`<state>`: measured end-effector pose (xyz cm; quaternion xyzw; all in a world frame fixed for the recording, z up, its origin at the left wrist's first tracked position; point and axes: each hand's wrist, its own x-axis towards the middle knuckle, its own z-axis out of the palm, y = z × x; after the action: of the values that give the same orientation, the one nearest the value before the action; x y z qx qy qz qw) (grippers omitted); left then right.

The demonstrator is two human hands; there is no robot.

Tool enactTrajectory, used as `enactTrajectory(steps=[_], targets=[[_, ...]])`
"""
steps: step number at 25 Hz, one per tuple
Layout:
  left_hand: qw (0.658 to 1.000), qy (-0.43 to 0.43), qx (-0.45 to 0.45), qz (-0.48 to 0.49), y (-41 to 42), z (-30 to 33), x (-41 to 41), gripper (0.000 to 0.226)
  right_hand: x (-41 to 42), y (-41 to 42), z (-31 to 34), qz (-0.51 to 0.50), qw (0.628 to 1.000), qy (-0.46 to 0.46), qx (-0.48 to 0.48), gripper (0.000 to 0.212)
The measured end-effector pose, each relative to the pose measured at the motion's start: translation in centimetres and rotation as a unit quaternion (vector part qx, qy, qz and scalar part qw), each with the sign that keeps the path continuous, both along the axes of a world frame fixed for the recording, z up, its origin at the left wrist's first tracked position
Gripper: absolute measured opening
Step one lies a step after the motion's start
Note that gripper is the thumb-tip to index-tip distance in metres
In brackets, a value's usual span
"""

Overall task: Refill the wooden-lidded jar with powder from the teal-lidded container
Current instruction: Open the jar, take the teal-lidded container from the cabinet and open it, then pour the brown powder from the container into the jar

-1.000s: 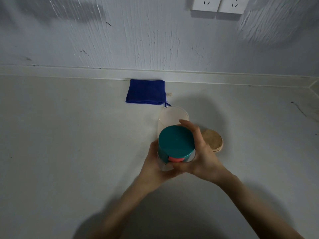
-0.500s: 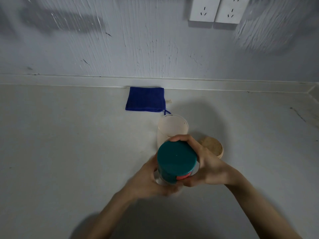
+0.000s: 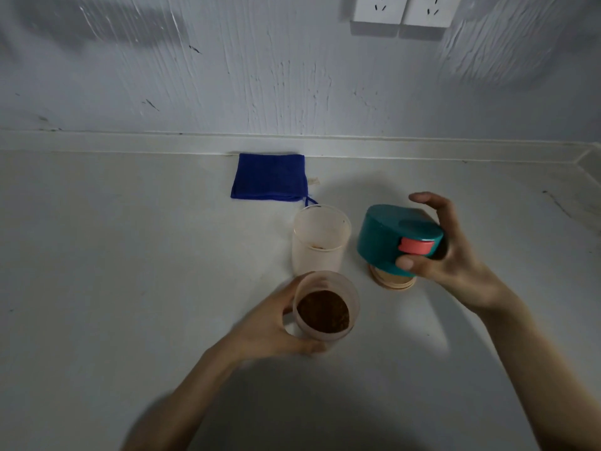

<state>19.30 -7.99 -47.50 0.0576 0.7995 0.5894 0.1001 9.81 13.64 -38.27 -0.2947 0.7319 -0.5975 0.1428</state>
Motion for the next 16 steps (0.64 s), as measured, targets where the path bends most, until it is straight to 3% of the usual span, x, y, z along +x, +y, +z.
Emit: enactTrajectory(steps=[2,5,8,11,14,16], targets=[[1.000,0.002,0.024,0.020,0.3,0.0,0.1,0.071,0.2,1.1,-1.2,-0.047,0.997,-0.037,0.043,0.095],[0.999,0.014,0.036,0.032,0.5,-0.3,0.0,0.070,-0.2,2.4,-3.0,-0.081,0.979,-0.044,0.180,0.084],[0.998,0.019,0.045,0.040,0.7,-0.6,0.1,0.071,-0.9,3.7,-4.1,-0.049,0.915,-0.018,0.400,0.070],[0.998,0.022,0.046,0.045,0.8,-0.7,0.2,0.072,-1.2,4.0,-5.1,0.011,0.839,0.016,0.543,0.080],[0.998,0.027,0.045,0.043,0.8,-0.9,0.2,0.072,-1.1,3.1,-6.0,0.069,0.770,0.129,0.621,0.081],[0.998,0.026,0.046,0.044,0.8,-1.0,0.1,0.072,-1.1,2.2,-6.2,0.095,0.763,0.171,0.616,0.084]])
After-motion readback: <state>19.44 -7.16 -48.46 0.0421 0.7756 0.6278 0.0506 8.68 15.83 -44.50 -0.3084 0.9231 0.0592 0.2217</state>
